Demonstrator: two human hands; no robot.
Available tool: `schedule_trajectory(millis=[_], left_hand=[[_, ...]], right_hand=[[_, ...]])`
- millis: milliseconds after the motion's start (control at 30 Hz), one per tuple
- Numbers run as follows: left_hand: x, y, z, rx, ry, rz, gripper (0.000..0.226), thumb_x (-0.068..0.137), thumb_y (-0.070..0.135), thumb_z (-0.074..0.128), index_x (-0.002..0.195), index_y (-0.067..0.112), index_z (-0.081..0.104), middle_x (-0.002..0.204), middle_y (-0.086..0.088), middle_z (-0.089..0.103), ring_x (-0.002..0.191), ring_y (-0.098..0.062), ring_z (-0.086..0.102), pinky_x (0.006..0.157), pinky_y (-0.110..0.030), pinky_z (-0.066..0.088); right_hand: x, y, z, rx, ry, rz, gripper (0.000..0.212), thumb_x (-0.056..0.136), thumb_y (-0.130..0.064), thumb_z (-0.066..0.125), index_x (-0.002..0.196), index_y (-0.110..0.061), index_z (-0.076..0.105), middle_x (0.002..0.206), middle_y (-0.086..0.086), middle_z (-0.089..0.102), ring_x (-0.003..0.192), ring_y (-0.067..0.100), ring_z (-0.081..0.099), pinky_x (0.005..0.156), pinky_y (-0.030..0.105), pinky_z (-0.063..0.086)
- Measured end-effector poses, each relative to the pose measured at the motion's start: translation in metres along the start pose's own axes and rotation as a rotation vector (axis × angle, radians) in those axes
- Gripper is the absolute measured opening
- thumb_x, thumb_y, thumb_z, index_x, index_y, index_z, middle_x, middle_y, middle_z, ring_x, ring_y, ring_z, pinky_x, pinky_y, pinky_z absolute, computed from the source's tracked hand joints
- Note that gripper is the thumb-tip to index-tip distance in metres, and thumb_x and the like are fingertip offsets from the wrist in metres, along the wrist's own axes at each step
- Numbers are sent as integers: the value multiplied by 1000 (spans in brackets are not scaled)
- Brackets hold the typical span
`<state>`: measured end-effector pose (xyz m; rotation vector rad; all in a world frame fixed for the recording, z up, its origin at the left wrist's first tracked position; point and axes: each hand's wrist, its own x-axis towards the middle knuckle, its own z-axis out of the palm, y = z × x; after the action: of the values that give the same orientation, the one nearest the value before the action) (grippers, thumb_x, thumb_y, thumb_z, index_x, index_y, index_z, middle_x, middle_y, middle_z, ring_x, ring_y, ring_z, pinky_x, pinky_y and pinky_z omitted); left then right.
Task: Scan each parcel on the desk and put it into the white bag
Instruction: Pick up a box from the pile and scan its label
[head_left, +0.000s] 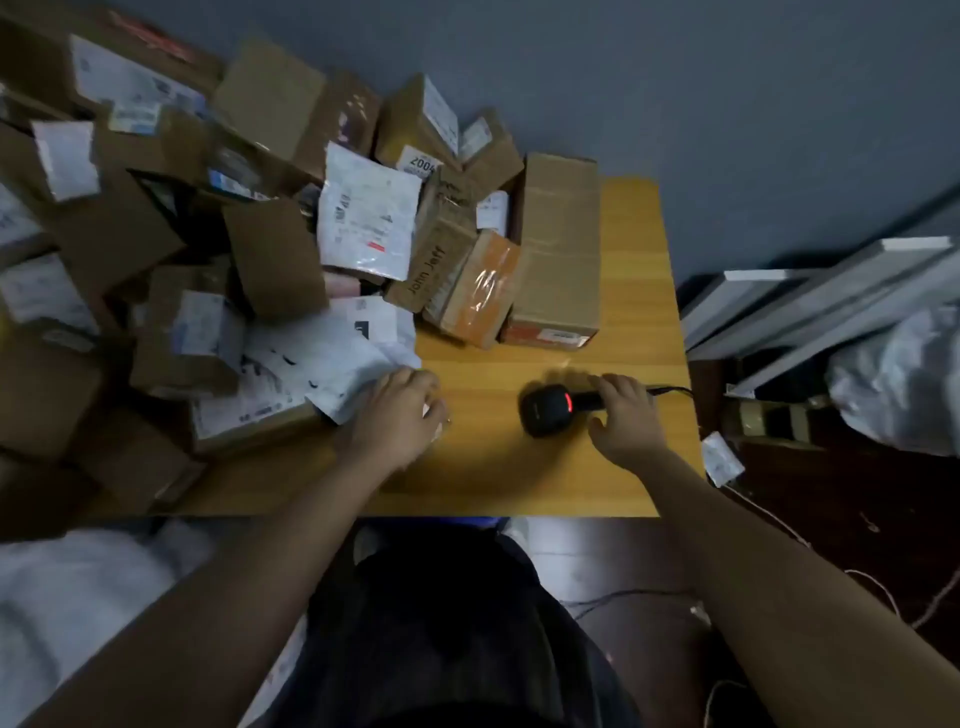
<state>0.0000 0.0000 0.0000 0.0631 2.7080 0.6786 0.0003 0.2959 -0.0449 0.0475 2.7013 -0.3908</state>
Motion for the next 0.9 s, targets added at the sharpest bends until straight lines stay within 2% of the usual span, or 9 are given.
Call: schedule_trajectory(millis=[67, 133, 200, 333, 467, 567, 733, 800, 900], left_hand=[[7, 15, 8, 42, 30, -54, 30, 97, 32, 49, 124, 20, 56, 127, -4, 52, 123, -25, 43, 102, -38, 36], [10, 26, 13, 62, 65, -74, 32, 98, 33, 48, 126, 20, 55, 129, -5, 52, 125, -25, 41, 102, -36, 33], [11, 31, 21, 65, 76, -106, 32, 98, 34, 48, 127, 20, 55, 129, -5, 51, 125, -25, 41, 102, -36, 33], [8, 31, 26, 56, 101, -164, 33, 98, 34, 48, 126, 18, 56, 126, -7, 52, 121, -25, 44, 97, -37, 37], [4, 27, 27, 25, 135, -190, 28, 97, 30, 51, 117, 14, 61, 118, -9, 56, 111, -25, 51, 91, -36, 40], [0, 21, 28, -19, 179, -203, 22, 96, 26, 54, 110, 13, 63, 112, -8, 58, 106, -26, 53, 88, -39, 43], [3, 19, 22, -96, 223, -233, 23, 98, 24, 48, 112, 12, 62, 114, -8, 57, 106, -26, 53, 86, -38, 43], [5, 17, 17, -144, 254, -236, 23, 99, 21, 46, 115, 13, 61, 115, -9, 57, 106, -27, 53, 88, -40, 45], [5, 9, 10, -207, 314, -195, 23, 99, 18, 47, 116, 14, 62, 114, -6, 57, 103, -25, 54, 88, -41, 47]], right_hand=[[14, 8, -6, -135, -141, -76, 66, 92, -24, 58, 151, -14, 30, 157, 8, 29, 147, 28, 17, 118, 46, 16], [29, 11, -11, -178, -267, -136, 64, 95, -28, 56, 152, -18, 28, 156, 7, 31, 147, 26, 18, 119, 46, 15], [44, 12, -8, -195, -353, -179, 59, 96, -31, 55, 150, -22, 32, 149, 8, 41, 141, 29, 29, 114, 45, 24], [66, 11, -10, -241, -468, -216, 42, 96, -36, 57, 134, -20, 52, 126, 10, 58, 113, 30, 53, 88, 36, 44], [74, 9, -19, -104, -556, -198, 33, 94, -37, 63, 119, -15, 64, 111, 9, 65, 99, 27, 58, 82, 35, 48], [69, 9, -28, 75, -562, -197, 27, 94, -31, 64, 113, -11, 65, 103, 10, 64, 92, 24, 56, 76, 34, 43], [56, 12, -48, 432, -568, -257, 19, 90, -21, 70, 95, -26, 53, 97, -3, 58, 96, 20, 55, 83, 30, 37], [50, 9, -57, 521, -569, -261, 21, 90, -22, 71, 100, -22, 53, 98, -2, 59, 95, 19, 56, 86, 33, 40], [41, -8, -70, 620, -546, -301, 37, 91, -30, 69, 120, -14, 52, 115, 7, 61, 109, 23, 59, 97, 41, 44]])
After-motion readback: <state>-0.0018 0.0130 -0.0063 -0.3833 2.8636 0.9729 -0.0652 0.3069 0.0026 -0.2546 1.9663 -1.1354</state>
